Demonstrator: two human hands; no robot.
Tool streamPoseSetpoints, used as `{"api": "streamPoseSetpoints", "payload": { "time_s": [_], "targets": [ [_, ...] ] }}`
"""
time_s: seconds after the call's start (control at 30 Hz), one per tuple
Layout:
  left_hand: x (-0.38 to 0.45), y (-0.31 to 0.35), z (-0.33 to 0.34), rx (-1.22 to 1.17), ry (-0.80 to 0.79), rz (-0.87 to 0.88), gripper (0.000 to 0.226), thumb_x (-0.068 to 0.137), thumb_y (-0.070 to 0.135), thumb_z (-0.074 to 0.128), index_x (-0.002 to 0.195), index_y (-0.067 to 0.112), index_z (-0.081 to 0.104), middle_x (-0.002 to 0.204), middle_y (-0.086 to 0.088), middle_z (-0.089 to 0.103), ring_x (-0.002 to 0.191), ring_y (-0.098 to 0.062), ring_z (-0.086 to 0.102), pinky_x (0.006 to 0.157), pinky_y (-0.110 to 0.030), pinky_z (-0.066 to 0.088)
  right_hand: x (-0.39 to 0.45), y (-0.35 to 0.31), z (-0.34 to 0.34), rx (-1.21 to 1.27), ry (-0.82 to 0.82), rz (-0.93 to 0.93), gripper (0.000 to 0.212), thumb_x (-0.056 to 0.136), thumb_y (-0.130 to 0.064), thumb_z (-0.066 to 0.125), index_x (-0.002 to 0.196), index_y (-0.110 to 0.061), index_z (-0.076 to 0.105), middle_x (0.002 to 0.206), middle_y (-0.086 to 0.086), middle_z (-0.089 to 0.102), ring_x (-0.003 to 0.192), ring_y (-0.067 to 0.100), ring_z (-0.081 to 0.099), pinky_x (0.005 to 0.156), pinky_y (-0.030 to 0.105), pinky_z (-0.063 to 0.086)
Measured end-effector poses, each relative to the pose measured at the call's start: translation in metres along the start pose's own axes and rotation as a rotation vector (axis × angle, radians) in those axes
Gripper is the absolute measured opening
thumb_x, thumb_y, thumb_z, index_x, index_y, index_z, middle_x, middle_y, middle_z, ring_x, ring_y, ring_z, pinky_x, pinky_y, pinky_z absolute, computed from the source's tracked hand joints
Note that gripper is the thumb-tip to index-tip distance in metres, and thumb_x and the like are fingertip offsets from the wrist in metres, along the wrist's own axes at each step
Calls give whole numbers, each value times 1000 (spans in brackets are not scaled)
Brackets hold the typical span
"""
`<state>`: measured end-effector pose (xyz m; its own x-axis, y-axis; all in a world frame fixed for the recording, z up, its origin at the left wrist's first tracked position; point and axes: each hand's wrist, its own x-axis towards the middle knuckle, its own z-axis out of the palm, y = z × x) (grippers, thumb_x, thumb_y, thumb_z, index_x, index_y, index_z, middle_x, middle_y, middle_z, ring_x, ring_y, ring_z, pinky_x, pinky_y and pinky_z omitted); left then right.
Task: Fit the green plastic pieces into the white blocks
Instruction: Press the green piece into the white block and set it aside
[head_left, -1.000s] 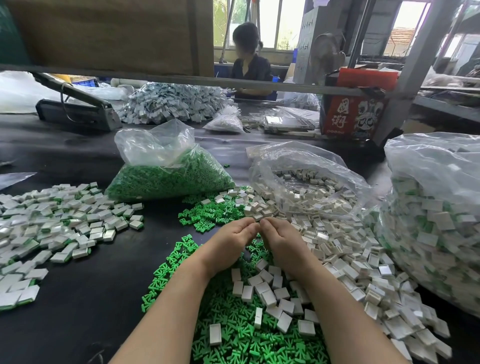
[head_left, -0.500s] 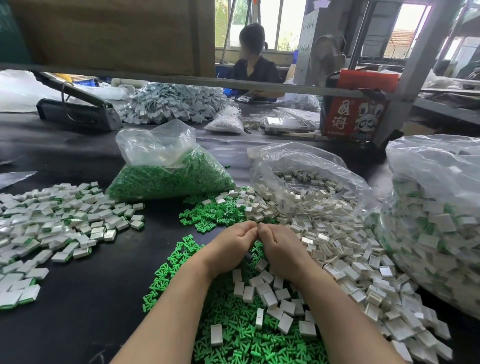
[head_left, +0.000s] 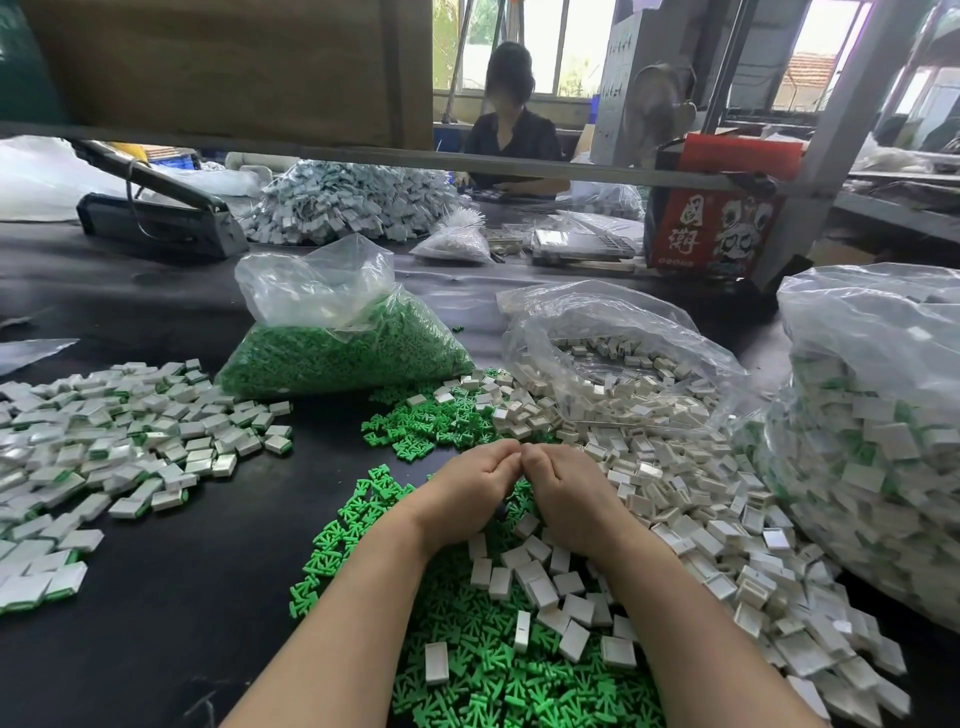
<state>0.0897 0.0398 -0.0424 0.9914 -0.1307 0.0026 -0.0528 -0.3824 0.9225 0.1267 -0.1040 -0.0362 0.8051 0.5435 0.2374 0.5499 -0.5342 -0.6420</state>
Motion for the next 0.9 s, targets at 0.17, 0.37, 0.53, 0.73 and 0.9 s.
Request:
{"api": "streamPoseSetpoints", "payload": {
  "time_s": [0.17,0.37,0.53,0.73,0.9],
  "targets": [
    [-3,1,0,-29,-4,38,22,104,28,39,109,28,60,110,7,66,105,-5,59,100,-32,45,-1,-2,-1,40,-13,8,37,87,-39,24,61,-25,46,64,-6,52,60,6,45,56,28,31],
    [-5,9,-1,-157,10,92,26,96,37,41,113,33,61,114,9,67,111,-5,61,101,-29,47,-2,-3,3,278,56,70,42,106,-29,33,74,-26,58,57,-17,57,55,-4,50,57,22,36],
    [-5,4,-7,-156,70,114,25,101,29,46,77,28,55,65,21,48,70,-10,44,84,-60,47,3,-2,-4,454,219,136,41,106,-24,36,68,-11,47,57,0,41,52,15,35,56,38,30],
    [-8,11,-9,-174,103,155,29,88,42,54,82,15,60,61,20,53,62,-3,46,69,-38,51,3,-2,-9,668,240,144,31,100,-7,42,72,-18,49,53,-12,42,50,7,36,49,24,30],
    [-8,12,-9,-154,130,143,27,95,36,50,84,13,60,62,15,54,61,-5,49,71,-43,53,3,-5,-8,709,211,124,30,100,-2,36,73,-7,49,58,-5,43,54,8,37,52,22,31]
  ]
}}
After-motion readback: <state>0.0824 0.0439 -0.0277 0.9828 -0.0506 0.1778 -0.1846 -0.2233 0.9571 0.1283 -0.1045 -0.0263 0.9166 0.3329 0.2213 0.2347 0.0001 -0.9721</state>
